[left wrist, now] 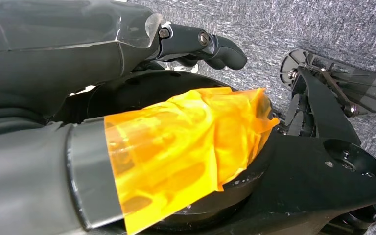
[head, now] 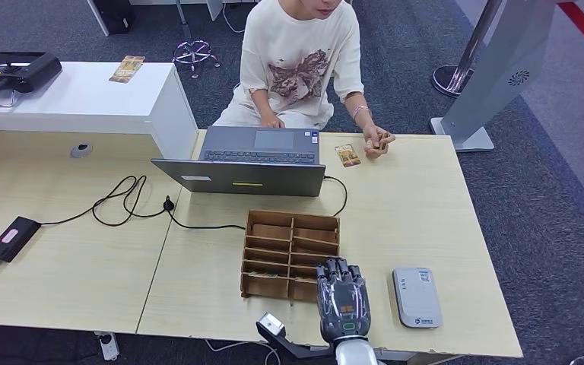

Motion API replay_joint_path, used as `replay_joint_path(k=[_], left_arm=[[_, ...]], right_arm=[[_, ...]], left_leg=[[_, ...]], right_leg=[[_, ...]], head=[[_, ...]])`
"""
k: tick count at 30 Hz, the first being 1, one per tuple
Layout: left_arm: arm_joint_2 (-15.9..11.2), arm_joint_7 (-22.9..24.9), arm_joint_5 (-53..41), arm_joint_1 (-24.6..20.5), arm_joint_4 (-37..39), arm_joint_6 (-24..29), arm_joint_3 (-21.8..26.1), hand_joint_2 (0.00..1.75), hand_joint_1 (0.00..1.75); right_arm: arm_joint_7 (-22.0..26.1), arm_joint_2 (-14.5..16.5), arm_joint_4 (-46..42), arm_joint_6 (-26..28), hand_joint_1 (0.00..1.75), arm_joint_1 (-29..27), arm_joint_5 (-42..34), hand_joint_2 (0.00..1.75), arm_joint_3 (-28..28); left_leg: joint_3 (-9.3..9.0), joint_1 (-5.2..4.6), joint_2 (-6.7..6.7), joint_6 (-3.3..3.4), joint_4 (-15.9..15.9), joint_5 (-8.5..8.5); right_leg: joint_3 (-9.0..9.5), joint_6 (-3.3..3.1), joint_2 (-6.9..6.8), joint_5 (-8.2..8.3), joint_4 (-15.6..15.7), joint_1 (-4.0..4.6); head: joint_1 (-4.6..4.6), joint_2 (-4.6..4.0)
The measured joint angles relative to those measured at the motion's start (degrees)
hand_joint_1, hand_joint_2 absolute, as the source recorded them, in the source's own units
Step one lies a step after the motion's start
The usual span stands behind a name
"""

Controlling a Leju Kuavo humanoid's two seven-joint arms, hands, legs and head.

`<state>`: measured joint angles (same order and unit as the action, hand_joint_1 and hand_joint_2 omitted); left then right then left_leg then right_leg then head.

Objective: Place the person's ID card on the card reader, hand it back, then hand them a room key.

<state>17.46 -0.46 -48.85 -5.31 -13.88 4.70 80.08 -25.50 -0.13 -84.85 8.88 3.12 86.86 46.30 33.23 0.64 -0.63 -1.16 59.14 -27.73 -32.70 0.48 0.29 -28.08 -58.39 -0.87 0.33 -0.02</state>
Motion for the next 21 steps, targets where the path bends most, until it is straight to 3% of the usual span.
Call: replay_joint_path(k=[4,8,12,21], left_arm=[[0.0,0.0,0.0,0.0,0.0,0.0,0.0,0.00,0.00],[0.0,0.0,0.0,0.0,0.0,0.0,0.0,0.00,0.00],[0.0,0.0,0.0,0.0,0.0,0.0,0.0,0.00,0.00],[0.0,0.0,0.1,0.0,0.0,0.0,0.0,0.00,0.00]], right_arm=[[0.2,0.4,0.4,0.1,0.96,0.5,0.0,1.75,0.1],[0.5,0.6,0.6,0.1,1.29,0.6,0.0,1.75,0.1],[0.8,0.7,0.8,0.2,1.46,0.6,0.0,1.75,0.1],[1.3,0.8,1.1,0.4,1.61,0.7,0.0,1.75,0.1]], left_leg=[[0.00,0.00,0.00,0.00,0.0,0.00],[0.00,0.00,0.00,0.00,0.0,0.00],[0.00,0.00,0.00,0.00,0.0,0.00],[0.00,0.00,0.00,0.00,0.0,0.00]], right_leg=[[0.00,0.00,-0.01,0.00,0.0,0.00],[0.00,0.00,-0.01,0.00,0.0,0.00],[0.00,0.00,-0.01,0.00,0.0,0.00],[0.00,0.00,-0.01,0.00,0.0,0.00]], head=[[0.00,0.01],[0.00,0.00],[0.00,0.01],[0.00,0.01]])
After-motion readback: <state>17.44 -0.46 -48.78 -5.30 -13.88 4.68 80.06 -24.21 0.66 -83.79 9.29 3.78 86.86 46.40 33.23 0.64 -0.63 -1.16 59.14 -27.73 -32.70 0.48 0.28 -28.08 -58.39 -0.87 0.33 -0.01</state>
